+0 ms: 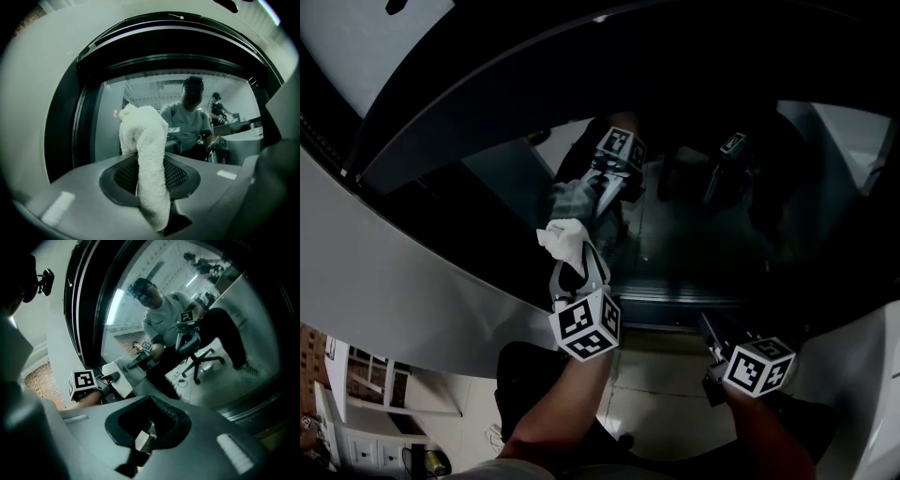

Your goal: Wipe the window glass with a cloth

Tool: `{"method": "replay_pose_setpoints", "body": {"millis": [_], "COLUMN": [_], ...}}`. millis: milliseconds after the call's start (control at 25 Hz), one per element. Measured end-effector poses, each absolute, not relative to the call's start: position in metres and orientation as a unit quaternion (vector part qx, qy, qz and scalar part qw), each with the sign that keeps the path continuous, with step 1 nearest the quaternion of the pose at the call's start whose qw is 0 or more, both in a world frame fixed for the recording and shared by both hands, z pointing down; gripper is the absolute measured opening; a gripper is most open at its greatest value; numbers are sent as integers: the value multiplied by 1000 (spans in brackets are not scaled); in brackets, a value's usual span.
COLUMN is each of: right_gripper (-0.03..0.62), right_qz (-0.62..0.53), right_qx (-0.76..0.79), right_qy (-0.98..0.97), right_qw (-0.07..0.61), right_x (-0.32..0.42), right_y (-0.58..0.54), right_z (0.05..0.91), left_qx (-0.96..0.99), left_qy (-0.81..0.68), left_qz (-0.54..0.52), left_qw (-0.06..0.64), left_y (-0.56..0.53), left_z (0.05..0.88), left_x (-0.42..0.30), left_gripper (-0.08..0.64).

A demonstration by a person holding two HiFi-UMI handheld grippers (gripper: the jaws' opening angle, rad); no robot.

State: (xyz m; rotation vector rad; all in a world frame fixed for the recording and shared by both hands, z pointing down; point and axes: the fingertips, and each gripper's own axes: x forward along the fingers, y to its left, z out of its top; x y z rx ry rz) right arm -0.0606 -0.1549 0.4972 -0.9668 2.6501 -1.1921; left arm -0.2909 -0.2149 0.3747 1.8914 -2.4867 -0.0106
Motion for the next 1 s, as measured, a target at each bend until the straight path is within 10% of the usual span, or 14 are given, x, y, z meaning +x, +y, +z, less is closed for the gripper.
{"method": "replay_pose_setpoints", "body": {"millis": [1000], "right_gripper": [0], "right_qz": [-401], "right_qx": [-323], "right_qy": [856], "right_qw": [43], "right_x": [-88], "right_y": [-151], "right_z": [479], "left_qx": [622], "left_qy": [-782], "left_qz": [-4], "left_qw": [38], "left_y": [-209], "left_z": [373], "left_x": [-256], "left_gripper": [132]}}
